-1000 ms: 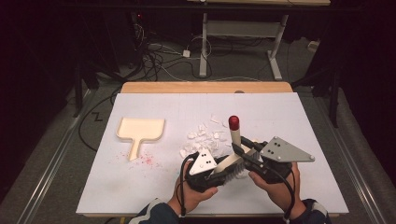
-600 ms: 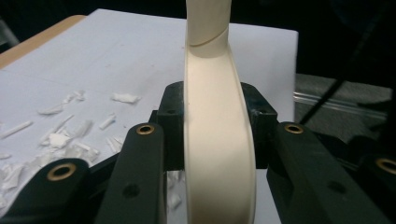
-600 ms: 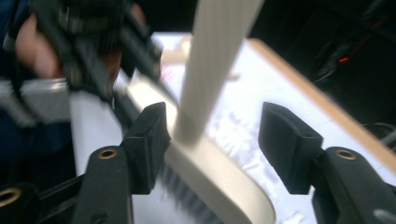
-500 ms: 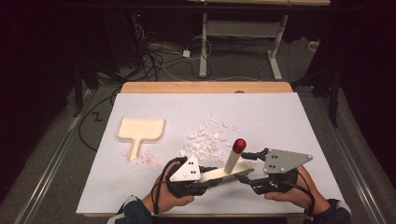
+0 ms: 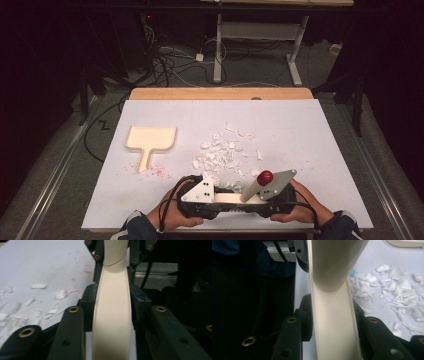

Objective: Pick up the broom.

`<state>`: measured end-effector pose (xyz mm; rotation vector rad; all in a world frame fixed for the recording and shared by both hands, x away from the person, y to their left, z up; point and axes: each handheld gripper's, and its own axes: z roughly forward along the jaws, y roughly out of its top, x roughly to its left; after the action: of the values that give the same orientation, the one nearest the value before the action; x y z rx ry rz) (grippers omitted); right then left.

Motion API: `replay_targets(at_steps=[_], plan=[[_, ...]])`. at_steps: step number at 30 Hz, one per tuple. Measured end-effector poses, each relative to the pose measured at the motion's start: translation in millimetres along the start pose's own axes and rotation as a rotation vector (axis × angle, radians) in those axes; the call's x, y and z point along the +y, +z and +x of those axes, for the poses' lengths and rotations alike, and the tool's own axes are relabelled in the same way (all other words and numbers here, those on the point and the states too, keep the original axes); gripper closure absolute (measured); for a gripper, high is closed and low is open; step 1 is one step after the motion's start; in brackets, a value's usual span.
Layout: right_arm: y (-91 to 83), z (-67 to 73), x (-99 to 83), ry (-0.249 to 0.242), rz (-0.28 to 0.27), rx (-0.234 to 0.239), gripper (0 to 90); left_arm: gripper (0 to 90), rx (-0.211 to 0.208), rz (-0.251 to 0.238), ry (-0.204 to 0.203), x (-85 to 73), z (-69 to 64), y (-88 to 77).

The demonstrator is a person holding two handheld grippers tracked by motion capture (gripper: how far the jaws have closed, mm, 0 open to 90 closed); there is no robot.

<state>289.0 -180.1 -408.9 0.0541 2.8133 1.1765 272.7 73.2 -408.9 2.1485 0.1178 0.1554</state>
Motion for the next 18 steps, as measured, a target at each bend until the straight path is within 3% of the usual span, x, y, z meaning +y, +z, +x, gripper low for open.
replay_targets(at_steps=[1,2,4,5,6,10,12,13,14,16,18], plan=[[-0.6,-0.3,0.5,-0.003,0.002,-0.004,67.5,56.2,0.032,0.007,0.001,-0.4,0.6,-2.5],[-2.3,-0.9,0.5,0.0,0.003,-0.018,67.7,53.0,0.032,0.007,0.001,-0.4,0.6,-2.5],[-6.7,-4.3,-0.1,0.013,0.004,-0.053,67.8,46.6,0.1,0.003,-0.001,-5.6,4.4,-14.1],[-6.7,-4.3,-0.1,0.013,0.004,-0.053,67.8,43.1,0.1,0.003,-0.001,-5.6,4.4,-14.1],[-12.4,-8.0,-1.4,0.039,-0.011,-0.087,67.9,39.8,0.178,0.005,-0.015,-11.4,5.9,-24.1],[-23.6,-15.5,-3.8,0.079,-0.023,-0.158,68.0,24.9,0.305,-0.002,-0.069,-31.0,9.3,-44.3],[-28.3,-19.7,-5.4,0.102,-0.03,-0.191,68.0,21.6,0.348,-0.017,-0.11,-44.1,11.5,-52.8],[-28.3,-19.7,-5.4,0.102,-0.03,-0.191,68.0,20.5,0.348,-0.017,-0.11,-44.1,11.5,-52.8],[-32.4,-24.2,-7.1,0.136,-0.043,-0.227,67.9,19.1,0.397,-0.008,-0.136,-56.3,12.5,-60.2],[-36.9,-28.2,-9.2,0.16,-0.058,-0.255,67.9,17.7,0.456,0.017,-0.142,-67.3,11.1,-65.5],[-38.9,-30.3,-10.2,0.176,-0.066,-0.264,67.8,17.6,0.479,0.029,-0.144,-72.7,9.9,-67.8]])
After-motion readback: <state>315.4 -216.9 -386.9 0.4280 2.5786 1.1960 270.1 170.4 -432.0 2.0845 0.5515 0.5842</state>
